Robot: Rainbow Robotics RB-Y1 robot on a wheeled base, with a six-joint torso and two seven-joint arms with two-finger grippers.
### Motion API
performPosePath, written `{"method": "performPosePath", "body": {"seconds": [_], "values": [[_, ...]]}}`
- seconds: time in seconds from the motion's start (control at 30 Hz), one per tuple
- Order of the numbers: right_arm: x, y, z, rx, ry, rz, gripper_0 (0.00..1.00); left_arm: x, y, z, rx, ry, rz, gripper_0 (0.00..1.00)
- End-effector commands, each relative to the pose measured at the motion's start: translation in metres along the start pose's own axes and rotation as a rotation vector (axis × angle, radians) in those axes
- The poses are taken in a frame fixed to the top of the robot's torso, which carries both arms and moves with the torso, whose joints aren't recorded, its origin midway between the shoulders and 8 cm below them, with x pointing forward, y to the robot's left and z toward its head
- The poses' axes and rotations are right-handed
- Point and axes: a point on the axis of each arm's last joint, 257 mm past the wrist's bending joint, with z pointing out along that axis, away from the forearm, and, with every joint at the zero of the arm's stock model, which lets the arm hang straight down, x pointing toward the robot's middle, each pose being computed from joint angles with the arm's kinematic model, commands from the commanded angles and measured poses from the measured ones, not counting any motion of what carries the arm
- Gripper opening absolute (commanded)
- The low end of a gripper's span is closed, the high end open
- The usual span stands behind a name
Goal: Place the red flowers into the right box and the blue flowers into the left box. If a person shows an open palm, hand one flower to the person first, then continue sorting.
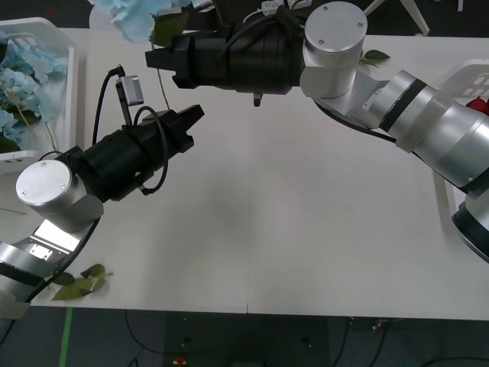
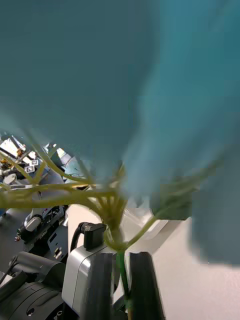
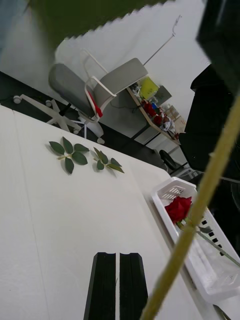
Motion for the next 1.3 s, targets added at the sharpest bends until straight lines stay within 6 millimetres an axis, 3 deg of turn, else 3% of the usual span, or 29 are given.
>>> {"method": "performPosePath", "body": {"seconds": [0.03,0.17,0.4,0.63,0.73,0.8,1.03,1.3], "values": [[-0.034,0.016,0.001,-0.019,-0.031,-0.03,0.74,-0.012,-0.019,0.015,0.037,-0.022,-0.037,0.0],[-0.033,0.014,-0.003,-0.02,-0.022,-0.037,0.88,-0.014,-0.019,0.014,0.037,-0.025,-0.034,0.0],[-0.034,0.008,-0.019,-0.018,0.02,-0.089,0.9,-0.019,-0.014,0.013,0.025,-0.034,-0.026,0.0],[-0.017,-0.024,-0.077,0.037,0.215,-0.256,0.9,-0.047,0.013,-0.005,-0.029,-0.056,-0.01,0.0],[-0.006,-0.037,-0.107,0.071,0.312,-0.346,0.9,-0.063,0.035,-0.024,-0.072,-0.058,-0.028,0.0],[-0.005,-0.041,-0.121,0.086,0.348,-0.389,0.9,-0.074,0.046,-0.033,-0.096,-0.062,-0.036,0.0],[-0.011,-0.052,-0.199,0.135,0.487,-0.608,0.91,-0.129,0.105,-0.087,-0.217,-0.078,-0.116,0.0],[-0.003,-0.044,-0.237,0.085,0.522,-0.761,0.9,-0.163,0.163,-0.153,-0.41,0.025,-0.161,0.0]]}}
